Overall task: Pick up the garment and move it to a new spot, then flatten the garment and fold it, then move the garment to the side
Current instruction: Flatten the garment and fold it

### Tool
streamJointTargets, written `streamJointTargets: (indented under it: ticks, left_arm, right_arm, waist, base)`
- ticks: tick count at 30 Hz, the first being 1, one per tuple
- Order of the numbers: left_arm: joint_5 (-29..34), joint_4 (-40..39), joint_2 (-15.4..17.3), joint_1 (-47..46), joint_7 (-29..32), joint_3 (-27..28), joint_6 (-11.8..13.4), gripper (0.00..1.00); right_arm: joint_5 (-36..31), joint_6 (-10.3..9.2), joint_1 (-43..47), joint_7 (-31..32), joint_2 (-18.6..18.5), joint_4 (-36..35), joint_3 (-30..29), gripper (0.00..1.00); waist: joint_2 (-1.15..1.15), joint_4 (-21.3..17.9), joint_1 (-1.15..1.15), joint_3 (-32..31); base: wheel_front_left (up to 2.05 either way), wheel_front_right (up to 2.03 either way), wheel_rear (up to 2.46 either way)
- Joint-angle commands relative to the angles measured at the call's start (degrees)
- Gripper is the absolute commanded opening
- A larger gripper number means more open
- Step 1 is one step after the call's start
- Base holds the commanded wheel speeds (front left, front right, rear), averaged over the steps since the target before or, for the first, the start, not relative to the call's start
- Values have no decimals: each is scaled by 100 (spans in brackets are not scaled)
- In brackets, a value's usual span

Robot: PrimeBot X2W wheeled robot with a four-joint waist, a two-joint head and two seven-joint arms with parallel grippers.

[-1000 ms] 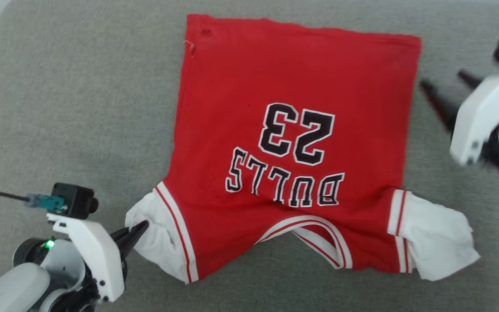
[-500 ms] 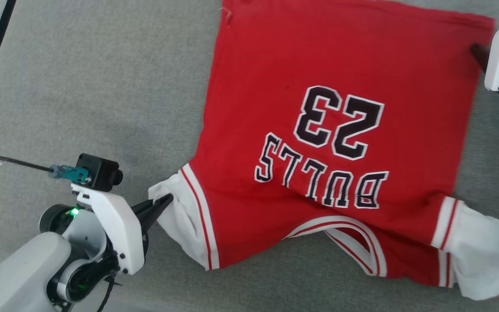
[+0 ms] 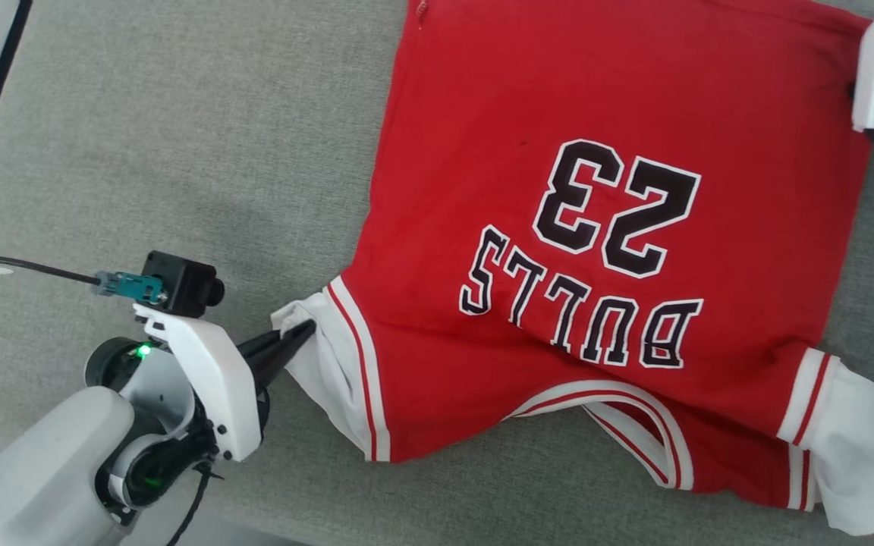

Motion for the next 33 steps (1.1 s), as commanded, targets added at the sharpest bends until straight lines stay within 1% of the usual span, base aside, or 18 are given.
streamJointTargets:
  ticks: [1,4,8,12,16,19,24,27,29,33]
  left_arm:
    - [55,72,5,-58,-19,25,16,0]
    - [4,126,149,42,-113,122,69,0]
    - [-66,75,343,183,-175,223,133,0]
    - [-148,-55,579,351,-224,332,255,0]
    - [-236,-214,821,529,-253,434,392,0]
    - [-303,-352,968,653,-275,500,505,0]
    - [-371,-564,1158,828,-280,558,664,0]
    - [-349,-670,1232,894,-290,588,726,0]
    - [-355,-731,1254,933,-283,584,753,0]
    - [-331,-823,1264,919,-269,574,766,0]
  right_arm:
    - [26,26,548,141,84,412,67,0]
    - [457,16,520,15,38,34,474,0]
    - [1103,15,741,82,-133,-562,952,0]
    - [1773,14,1177,309,-420,-1418,1363,0]
    - [2303,15,1774,634,-583,-2408,1532,0]
    - [2550,15,2312,913,-683,-3155,1506,0]
    - [2818,15,3319,1425,-634,-4379,1229,0]
    - [2867,15,3981,1704,-482,-5040,965,0]
    - [2774,15,4393,1855,-412,-5435,789,0]
    - [2674,15,5130,1956,-105,-5930,476,0]
  waist:
    - [-1,-43,0,-30]
    - [-1,-245,0,-158]
    - [-1,-500,0,-329]
    - [-1,-776,0,-475]
    - [-1,-1052,0,-623]
    - [-1,-1231,0,-712]
    - [-1,-1438,0,-819]
    - [-1,-1499,0,-847]
    - [-1,-1504,0,-854]
    - [-1,-1473,0,-836]
  base:
    - [0,0,0]
    - [0,0,0]
    - [0,0,0]
    - [0,0,0]
    - [0,0,0]
    - [0,0,0]
    - [0,0,0]
    - [0,0,0]
    - [0,0,0]
    - [0,0,0]
